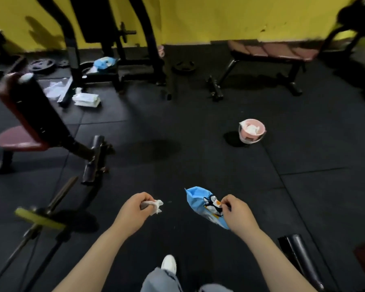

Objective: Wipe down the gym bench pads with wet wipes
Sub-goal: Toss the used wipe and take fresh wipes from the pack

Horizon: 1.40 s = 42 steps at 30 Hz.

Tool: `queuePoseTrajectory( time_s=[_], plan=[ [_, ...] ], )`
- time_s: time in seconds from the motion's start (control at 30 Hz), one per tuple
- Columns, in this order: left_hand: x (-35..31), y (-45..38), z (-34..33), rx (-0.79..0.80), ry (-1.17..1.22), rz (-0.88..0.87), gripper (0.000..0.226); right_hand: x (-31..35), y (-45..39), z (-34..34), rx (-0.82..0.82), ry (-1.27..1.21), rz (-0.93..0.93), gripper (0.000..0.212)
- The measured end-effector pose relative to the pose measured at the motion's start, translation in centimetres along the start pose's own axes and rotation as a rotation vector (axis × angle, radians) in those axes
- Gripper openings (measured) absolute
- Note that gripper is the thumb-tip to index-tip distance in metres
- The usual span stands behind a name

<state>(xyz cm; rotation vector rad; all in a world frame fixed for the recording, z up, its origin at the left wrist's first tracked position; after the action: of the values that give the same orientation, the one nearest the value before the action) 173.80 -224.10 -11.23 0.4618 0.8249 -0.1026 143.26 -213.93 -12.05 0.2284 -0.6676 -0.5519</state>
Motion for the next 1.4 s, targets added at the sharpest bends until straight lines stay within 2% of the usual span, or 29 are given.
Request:
queuePoseTrajectory(
  time_s=[0.13, 0.37, 0.83, 1.13, 1.4],
  plan=[
    [-5.8, -9.3, -0.2, 0.087, -0.057, -0.083, 0.009, -0.2, -5.5, 4.7, -0.093, -0.033, -0.097, 0.015],
    [-16.0, -23.3, -6.2, 0.253, -0.112, -0.202, 0.01, -6.7, -14.8, 11.5, -0.193, -0.159, -0.343, 0.014],
    [-39.8, -48.6, -20.4, 0.363, -0.134, -0.263, 0.012, -16.7, -38.1, 30.3, -0.287, -0.153, -0.486, 0.014],
    [-52.3, -65.0, -33.3, 0.474, -0.226, -0.369, 0.012, -24.2, -48.7, 38.5, -0.351, -0.239, -0.663, 0.011],
    [-60.9, -78.4, -45.1, 0.597, -0.351, -0.335, 0.016, -29.5, -55.4, 45.8, -0.479, -0.303, -0.819, 0.01]
  ],
)
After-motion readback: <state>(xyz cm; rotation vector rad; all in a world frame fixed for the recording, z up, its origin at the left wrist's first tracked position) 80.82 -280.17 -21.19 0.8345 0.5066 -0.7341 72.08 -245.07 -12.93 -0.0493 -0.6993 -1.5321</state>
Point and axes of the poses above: each hand's wrist, its own y-axis away from the middle knuckle, its own z-axis out of the back of the hand, x = y × z, the point moved 8 cm from there along -y, towards the middle knuckle, and after that the axes turned 2 degrees about y, right-handed, at the moved point
